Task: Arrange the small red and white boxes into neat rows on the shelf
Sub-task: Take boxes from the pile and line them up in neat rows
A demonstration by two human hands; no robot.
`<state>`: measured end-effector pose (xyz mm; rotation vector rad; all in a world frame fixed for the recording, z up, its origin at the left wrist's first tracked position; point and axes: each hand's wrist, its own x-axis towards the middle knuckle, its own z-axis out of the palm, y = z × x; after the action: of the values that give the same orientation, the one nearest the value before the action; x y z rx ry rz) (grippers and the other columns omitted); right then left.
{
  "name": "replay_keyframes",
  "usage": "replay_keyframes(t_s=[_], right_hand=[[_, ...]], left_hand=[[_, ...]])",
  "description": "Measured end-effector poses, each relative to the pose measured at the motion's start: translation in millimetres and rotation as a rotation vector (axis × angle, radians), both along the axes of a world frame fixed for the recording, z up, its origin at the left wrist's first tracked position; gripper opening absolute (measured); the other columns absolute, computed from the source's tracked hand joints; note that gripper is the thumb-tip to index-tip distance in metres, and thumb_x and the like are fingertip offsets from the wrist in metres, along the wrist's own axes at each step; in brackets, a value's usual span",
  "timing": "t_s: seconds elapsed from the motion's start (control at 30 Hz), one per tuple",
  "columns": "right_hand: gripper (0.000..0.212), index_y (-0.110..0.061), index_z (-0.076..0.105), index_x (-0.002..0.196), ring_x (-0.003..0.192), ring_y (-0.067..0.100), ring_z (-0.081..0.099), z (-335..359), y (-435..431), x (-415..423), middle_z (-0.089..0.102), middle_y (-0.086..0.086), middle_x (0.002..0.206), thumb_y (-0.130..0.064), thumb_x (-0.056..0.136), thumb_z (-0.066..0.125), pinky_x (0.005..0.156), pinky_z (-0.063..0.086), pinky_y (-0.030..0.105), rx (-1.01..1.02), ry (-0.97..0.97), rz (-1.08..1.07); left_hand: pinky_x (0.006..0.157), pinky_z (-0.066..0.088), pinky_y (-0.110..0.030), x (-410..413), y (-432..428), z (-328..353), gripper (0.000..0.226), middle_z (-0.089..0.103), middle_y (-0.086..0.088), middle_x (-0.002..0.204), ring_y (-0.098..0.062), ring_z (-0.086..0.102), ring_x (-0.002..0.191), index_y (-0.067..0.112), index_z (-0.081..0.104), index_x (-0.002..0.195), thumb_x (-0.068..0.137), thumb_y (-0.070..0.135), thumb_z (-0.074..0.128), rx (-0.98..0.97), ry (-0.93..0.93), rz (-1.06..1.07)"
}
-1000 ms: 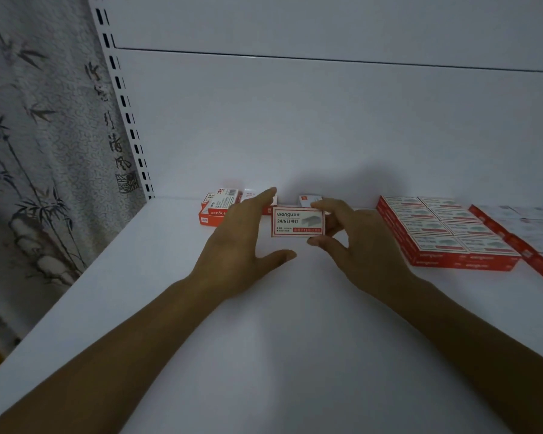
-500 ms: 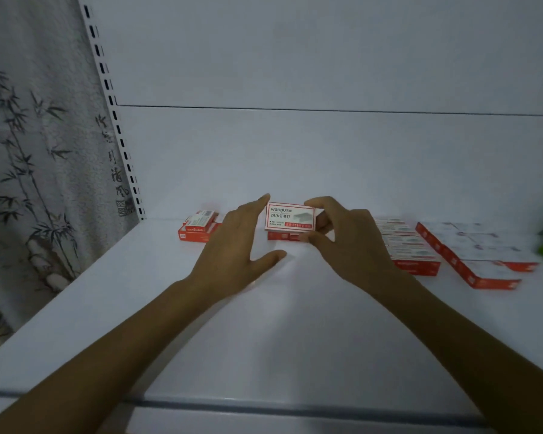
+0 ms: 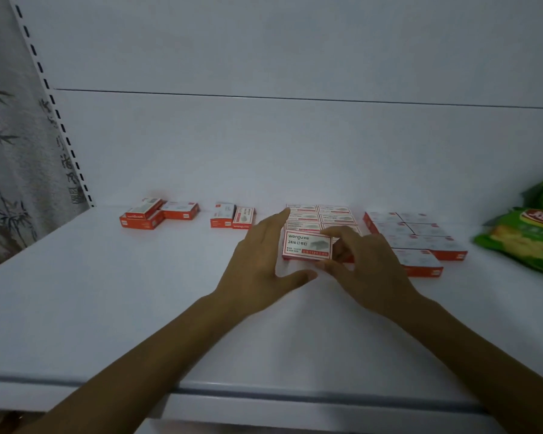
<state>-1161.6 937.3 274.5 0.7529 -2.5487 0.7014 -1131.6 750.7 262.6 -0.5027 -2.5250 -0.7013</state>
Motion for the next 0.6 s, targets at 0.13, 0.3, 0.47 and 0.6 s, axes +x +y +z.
replay_keyframes(t_s=[0.13,0.3,0.47,0.6], right_hand=[[0.047,-0.024,0.052,0.122,0.103,0.016,0.061,-16.9,11.3,0.7,0.064,-0.004,0.118,-0.039,0.080,0.066,0.096,0.046,0.033,0.011,-0.077,0.045],[0.052,-0.024,0.044,0.132,0.096,0.014,0.060,-20.0,13.4,-2.6,0.063,-0.001,0.113,-0.042,0.085,0.059,0.092,0.046,0.026,0.080,-0.167,0.100],[0.045,-0.021,0.057,0.119,0.071,-0.005,0.048,-16.1,14.3,-1.0,0.056,-0.014,0.092,-0.041,0.079,0.064,0.075,0.045,0.019,0.020,-0.037,0.151],[0.038,-0.016,0.069,0.094,0.086,0.017,0.064,-19.9,13.9,-1.4,0.070,0.002,0.096,-0.045,0.081,0.049,0.081,0.045,0.026,0.064,0.076,0.195]], left_hand=[[0.112,0.021,-0.028,1.2,4.1,-12.7,0.090,0.029,0.011,0.150,-0.007,0.026,0.135,0.026,0.024,0.144,0.072,0.064,0.062,-0.057,0.019,0.044],[0.108,0.017,-0.028,2.1,6.4,-14.7,0.089,0.032,0.005,0.149,-0.014,0.030,0.134,0.023,0.024,0.145,0.075,0.069,0.052,-0.111,-0.009,0.110],[0.111,0.021,-0.033,0.3,4.6,-17.4,0.088,0.031,0.006,0.150,-0.013,0.028,0.135,0.023,0.022,0.146,0.075,0.065,0.054,-0.130,-0.030,0.148],[0.109,0.024,-0.036,1.9,6.6,-16.8,0.086,0.034,0.003,0.148,-0.017,0.032,0.134,0.021,0.025,0.145,0.075,0.062,0.052,-0.120,-0.051,0.177]])
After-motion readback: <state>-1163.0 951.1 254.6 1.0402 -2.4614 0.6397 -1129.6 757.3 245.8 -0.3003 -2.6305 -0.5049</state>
